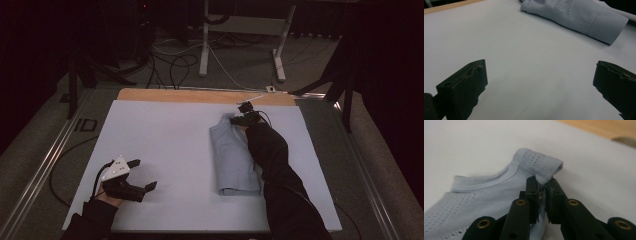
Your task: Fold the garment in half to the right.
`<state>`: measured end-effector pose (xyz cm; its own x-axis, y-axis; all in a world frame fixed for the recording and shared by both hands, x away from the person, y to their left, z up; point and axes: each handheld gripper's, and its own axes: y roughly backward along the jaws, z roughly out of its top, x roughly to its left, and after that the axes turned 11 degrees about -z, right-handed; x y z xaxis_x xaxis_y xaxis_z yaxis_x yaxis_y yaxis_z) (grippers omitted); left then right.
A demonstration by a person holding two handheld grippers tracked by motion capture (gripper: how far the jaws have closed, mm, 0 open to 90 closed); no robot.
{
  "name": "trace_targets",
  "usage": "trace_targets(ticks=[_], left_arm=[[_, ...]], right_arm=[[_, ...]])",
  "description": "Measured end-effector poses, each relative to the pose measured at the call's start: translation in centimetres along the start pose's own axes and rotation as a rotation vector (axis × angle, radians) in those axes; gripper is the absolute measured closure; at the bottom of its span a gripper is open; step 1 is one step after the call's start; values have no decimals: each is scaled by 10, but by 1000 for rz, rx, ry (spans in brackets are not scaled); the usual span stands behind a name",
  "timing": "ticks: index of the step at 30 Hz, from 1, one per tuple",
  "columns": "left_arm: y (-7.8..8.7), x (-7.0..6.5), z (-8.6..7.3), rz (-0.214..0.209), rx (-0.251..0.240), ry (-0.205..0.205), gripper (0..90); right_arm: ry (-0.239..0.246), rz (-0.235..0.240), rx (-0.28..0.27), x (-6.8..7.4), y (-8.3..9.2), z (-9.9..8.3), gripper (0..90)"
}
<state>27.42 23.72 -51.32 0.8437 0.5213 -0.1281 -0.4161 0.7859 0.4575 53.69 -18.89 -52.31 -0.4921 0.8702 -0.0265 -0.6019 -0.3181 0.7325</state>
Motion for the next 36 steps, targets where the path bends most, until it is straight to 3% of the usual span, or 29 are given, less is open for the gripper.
trace_targets(ticks=[4, 6, 8, 10, 16, 25, 33, 36], left_arm=[[0, 0, 0, 1, 1, 7, 5], [-1, 0, 0, 1, 8, 3, 5], [-1, 0, 0, 3, 10, 4, 5], [0, 0, 0, 4, 10, -1, 5], [0, 0, 0, 7, 6, -1, 5], [3, 0, 2, 7, 0, -9, 5], [3, -1, 2, 6, 2, -16, 5], [3, -1, 2, 8, 2, -16, 5]], right_arm=[[-18, -3, 3, -1, 0, 0, 740], [2, -28, 10, -1, 2, 2, 631], [5, -32, 5, -1, 6, 3, 588], [0, -21, 1, -1, 9, 4, 520], [7, -12, -34, 0, 25, 11, 425], [43, 31, -74, 15, 54, 14, 368], [95, 52, -98, 32, 79, 2, 397], [93, 63, -111, 35, 86, -3, 416]])
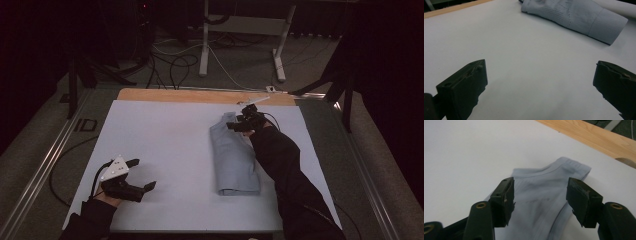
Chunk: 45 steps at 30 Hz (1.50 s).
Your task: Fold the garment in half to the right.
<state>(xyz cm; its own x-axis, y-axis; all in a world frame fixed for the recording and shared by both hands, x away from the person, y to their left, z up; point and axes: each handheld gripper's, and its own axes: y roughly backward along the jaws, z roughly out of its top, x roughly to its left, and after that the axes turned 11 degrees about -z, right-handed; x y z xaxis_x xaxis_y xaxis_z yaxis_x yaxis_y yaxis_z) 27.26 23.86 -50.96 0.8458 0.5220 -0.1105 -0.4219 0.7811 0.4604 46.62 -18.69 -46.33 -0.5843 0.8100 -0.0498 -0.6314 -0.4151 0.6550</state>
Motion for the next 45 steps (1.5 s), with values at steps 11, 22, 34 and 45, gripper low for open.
trace_targets(ticks=[11, 22, 34, 45], left_arm=[[0, 0, 0, -3, 5, -3, 5], [0, 1, 0, -3, 6, -1, 5], [-1, 1, -1, -4, 6, 1, 5], [0, 0, -1, -6, 9, -3, 5]], right_arm=[[63, 63, -24, 31, 36, -22, 557], [141, 140, -37, 66, 67, -47, 652], [270, 218, 10, 98, 68, -70, 900], [281, 250, 93, 95, 49, -100, 900]])
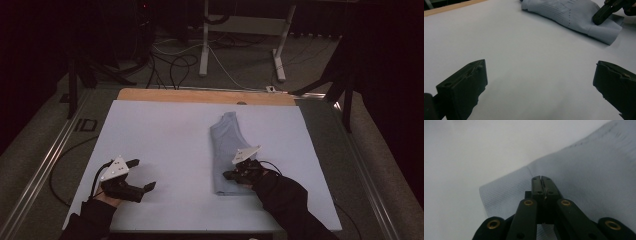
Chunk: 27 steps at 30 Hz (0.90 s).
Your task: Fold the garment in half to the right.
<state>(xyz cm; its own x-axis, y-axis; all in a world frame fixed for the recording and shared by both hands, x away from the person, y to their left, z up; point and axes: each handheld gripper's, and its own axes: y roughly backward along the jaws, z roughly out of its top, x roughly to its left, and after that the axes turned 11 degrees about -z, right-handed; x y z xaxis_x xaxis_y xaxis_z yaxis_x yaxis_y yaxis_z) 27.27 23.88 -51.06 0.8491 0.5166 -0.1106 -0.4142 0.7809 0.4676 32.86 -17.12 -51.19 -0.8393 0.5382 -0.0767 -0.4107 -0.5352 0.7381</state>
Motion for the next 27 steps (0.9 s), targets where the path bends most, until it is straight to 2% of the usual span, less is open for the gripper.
trace_targets(ticks=[4, 15, 22, 27], left_arm=[[0, 0, 0, 0, -1, 1, 5], [1, 0, 0, 4, -10, 3, 5], [0, 0, 1, 0, -11, 6, 5], [1, 0, 1, 1, -9, 1, 5]], right_arm=[[2, 18, 5, 3, -1, -7, 900], [4, 17, -9, 12, 5, -18, 900], [-19, 28, -39, 9, 3, -22, 900], [-38, 13, -44, 10, 5, -19, 900]])
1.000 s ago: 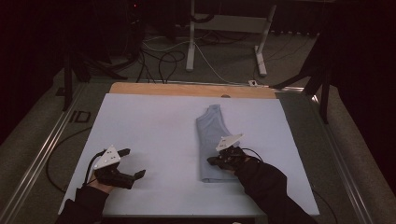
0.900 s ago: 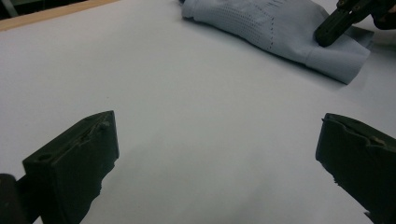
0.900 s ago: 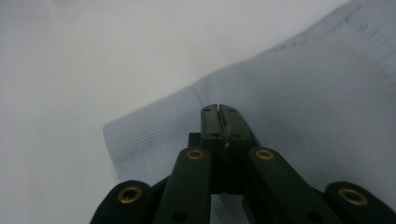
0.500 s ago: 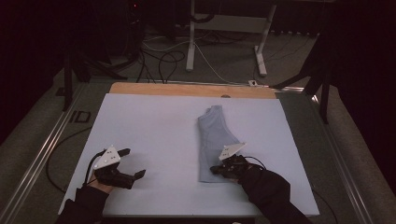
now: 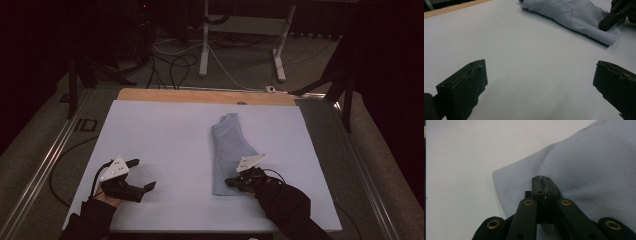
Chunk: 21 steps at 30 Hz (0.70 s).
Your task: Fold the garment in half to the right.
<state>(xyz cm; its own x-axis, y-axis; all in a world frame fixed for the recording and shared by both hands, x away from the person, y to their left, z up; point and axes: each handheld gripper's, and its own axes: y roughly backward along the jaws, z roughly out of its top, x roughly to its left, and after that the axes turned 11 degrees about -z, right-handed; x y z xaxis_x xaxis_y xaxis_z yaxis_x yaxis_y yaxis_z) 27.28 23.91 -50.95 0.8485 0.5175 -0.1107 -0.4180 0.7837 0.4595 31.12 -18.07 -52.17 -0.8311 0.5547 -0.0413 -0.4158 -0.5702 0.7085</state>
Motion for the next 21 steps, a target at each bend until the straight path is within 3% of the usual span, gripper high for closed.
trace_targets(ticks=[2, 7, 12, 21], left_arm=[[1, 0, 0, 2, -3, 2, 5], [3, 0, 0, 6, -6, 3, 5], [2, 0, 1, 7, -2, 0, 5], [0, -1, 1, 10, 8, -3, 5]], right_arm=[[-8, -4, -25, -3, 5, 1, 900], [-29, -59, -65, -8, 27, 3, 802], [-59, -112, -65, -11, 41, -8, 770], [-184, -229, -34, -15, 70, -52, 709]])
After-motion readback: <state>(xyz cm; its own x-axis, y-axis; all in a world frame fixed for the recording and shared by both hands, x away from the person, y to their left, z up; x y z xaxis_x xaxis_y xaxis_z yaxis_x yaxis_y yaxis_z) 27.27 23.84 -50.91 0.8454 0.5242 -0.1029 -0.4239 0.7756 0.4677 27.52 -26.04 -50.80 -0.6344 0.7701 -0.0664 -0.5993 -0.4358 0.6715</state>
